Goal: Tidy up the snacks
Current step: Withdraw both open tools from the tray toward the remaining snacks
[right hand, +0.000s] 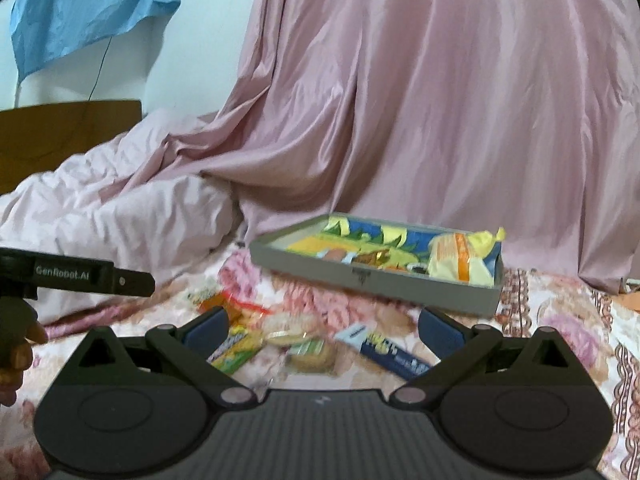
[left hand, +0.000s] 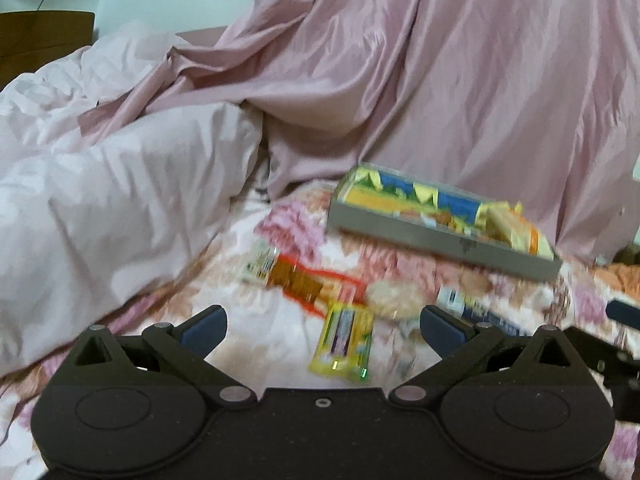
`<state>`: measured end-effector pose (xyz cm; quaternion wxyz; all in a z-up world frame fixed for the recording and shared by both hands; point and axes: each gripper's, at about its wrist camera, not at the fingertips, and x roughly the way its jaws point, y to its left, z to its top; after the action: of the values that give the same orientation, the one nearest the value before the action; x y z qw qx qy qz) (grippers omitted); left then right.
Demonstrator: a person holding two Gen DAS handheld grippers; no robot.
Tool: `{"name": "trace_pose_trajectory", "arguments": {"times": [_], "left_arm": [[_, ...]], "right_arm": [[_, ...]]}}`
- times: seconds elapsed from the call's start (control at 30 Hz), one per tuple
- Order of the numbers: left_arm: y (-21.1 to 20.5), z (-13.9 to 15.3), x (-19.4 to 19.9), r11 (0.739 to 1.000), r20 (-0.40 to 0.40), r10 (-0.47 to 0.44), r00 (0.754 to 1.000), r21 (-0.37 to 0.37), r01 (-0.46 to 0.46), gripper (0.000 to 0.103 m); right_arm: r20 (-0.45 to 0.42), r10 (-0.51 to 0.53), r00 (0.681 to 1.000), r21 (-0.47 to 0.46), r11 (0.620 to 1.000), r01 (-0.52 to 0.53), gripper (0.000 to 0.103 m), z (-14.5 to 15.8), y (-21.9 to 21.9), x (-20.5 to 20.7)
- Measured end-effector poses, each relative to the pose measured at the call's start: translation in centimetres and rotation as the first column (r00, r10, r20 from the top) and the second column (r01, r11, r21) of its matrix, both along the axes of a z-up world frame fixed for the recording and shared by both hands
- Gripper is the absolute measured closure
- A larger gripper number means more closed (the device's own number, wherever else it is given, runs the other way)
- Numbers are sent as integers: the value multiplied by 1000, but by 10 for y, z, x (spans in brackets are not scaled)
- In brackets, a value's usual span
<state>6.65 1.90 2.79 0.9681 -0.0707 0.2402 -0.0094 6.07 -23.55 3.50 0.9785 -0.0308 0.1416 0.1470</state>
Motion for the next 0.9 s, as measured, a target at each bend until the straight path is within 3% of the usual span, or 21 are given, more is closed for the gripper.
{"name": "trace_pose_trajectory", "arguments": {"times": [0.33, 0.9], "left_arm": [[3, -28, -10, 999, -137, -13, 991, 48, 20, 1], [1, -50, 6, 994, -198, -22, 980, 100, 43, 1]], "right_arm": [[-176, -23, 984, -59, 998, 13, 0, -32, 11, 3], [-325, -51, 944, -46, 998, 38, 0, -67, 6, 27]]}}
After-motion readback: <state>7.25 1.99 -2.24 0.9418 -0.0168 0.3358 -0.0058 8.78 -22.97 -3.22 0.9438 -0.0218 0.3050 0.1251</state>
